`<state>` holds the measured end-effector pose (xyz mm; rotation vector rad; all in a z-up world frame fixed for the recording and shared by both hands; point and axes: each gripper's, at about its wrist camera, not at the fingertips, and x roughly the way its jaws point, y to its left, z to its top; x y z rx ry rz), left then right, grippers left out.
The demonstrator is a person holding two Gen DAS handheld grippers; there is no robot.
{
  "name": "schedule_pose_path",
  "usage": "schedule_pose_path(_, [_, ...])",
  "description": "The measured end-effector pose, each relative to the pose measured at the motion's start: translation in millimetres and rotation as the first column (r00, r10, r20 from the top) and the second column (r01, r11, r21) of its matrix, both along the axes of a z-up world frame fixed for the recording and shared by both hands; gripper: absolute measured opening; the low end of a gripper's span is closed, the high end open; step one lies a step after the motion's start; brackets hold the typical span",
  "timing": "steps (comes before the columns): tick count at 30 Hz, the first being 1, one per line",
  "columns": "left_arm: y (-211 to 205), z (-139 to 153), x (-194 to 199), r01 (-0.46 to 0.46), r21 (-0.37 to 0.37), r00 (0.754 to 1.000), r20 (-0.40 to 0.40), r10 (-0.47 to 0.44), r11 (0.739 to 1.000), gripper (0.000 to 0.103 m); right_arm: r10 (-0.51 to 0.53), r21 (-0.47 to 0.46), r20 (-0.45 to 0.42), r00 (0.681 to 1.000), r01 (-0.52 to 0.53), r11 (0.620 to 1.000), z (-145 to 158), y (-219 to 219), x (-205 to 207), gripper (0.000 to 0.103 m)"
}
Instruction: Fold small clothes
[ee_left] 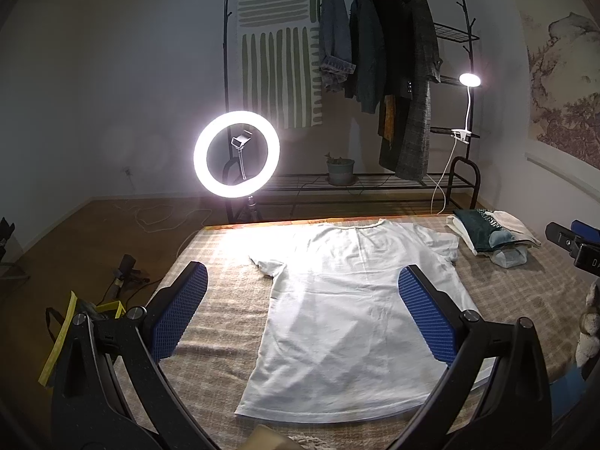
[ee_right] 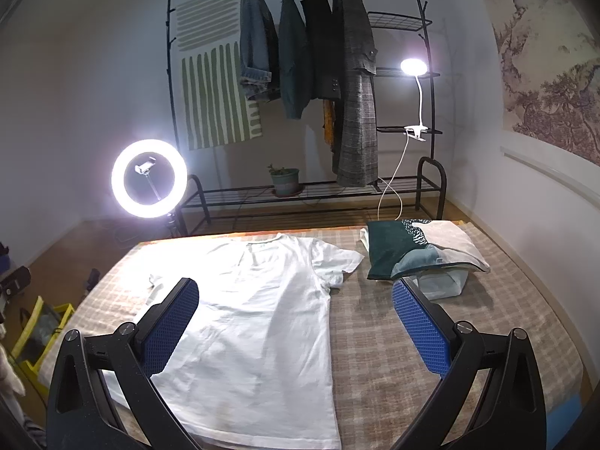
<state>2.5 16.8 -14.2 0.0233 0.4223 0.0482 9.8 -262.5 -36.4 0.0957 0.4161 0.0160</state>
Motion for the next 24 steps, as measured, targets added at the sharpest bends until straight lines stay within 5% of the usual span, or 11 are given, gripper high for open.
schedule_pose_path(15, [37.9, -29.3, 11.5, -0.038, -0.015, 0.995, -0.090, 0.037, 0.999, 0.103, 0.074, -0.011, -0.015, 0.997, -0.074, 0.997, -1.7, 23.9, 17.0, 0.103])
schedule_pose_path(24, [90.1, -102.7, 29.5, -0.084, -0.166, 0.948, -0.316, 0.028, 0.983, 0.091, 0.282, -0.050, -0.090, 0.955, -0.287, 0.957, -12.8, 81.4, 66.7, 0.103])
